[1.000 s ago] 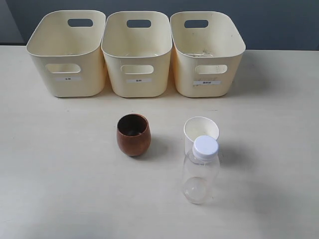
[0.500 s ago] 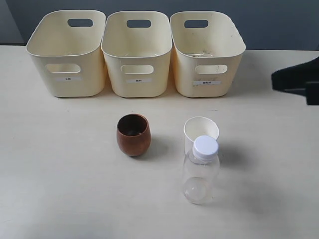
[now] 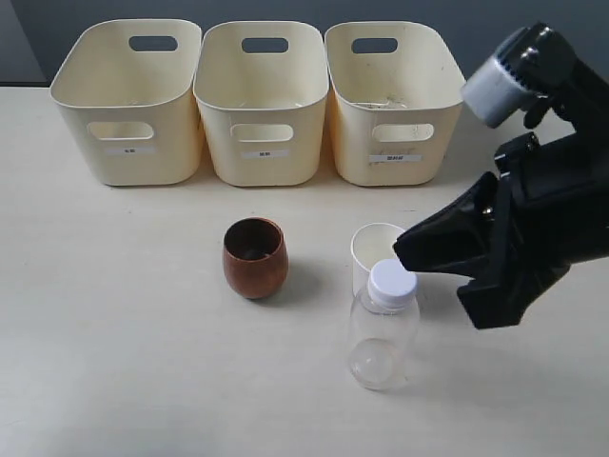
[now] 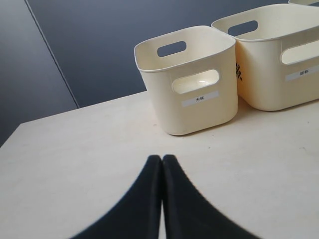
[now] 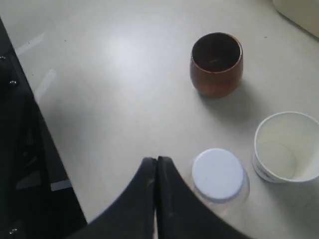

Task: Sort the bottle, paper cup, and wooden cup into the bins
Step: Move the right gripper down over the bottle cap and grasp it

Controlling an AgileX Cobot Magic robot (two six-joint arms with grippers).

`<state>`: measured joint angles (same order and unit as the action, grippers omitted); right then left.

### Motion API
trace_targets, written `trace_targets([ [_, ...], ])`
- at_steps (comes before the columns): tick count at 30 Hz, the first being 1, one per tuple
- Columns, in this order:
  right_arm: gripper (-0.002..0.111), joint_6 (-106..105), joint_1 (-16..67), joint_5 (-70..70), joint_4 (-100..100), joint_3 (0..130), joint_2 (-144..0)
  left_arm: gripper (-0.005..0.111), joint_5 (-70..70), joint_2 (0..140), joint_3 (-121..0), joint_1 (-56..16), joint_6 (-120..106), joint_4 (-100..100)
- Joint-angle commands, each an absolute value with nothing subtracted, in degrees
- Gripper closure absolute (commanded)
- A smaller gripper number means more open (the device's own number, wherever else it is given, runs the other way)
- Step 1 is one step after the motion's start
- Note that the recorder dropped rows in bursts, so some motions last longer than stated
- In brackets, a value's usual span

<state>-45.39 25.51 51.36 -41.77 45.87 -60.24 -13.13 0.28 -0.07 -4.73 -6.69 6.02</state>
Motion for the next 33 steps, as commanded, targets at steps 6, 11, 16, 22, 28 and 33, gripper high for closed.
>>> trace_targets([
  [6, 0.109, -19.2, 36.9, 46.1, -10.7, 49.1, -60.2, 0.107, -12.9, 0.0, 0.0, -4.5, -6.6, 6.1],
  [11, 0.109, -19.2, 40.3, 46.1, -10.3, 51.0, -60.3, 0.107, -12.9, 0.0, 0.0, -4.5, -6.6, 6.1],
  [16, 0.098, -19.2, 40.8, 52.6, -10.0, 53.0, -61.7, 0.107, -12.9, 0.0, 0.0, -4.5, -6.6, 6.1],
  [22, 0.025, -18.2, 40.8, 51.6, -16.5, 53.0, -65.4, 0.107, -12.9, 0.0, 0.0, -4.5, -6.6, 6.1],
  [28, 0.032, -18.2, 40.7, 50.4, -15.4, 53.0, -70.7, 0.107, -12.9, 0.0, 0.0, -4.5, -6.6, 6.1],
  [33, 0.032, -15.7, 40.7, 49.5, -10.5, 53.0, -72.7, 0.107, -12.9, 0.0, 0.0, -4.5, -6.6, 6.1],
])
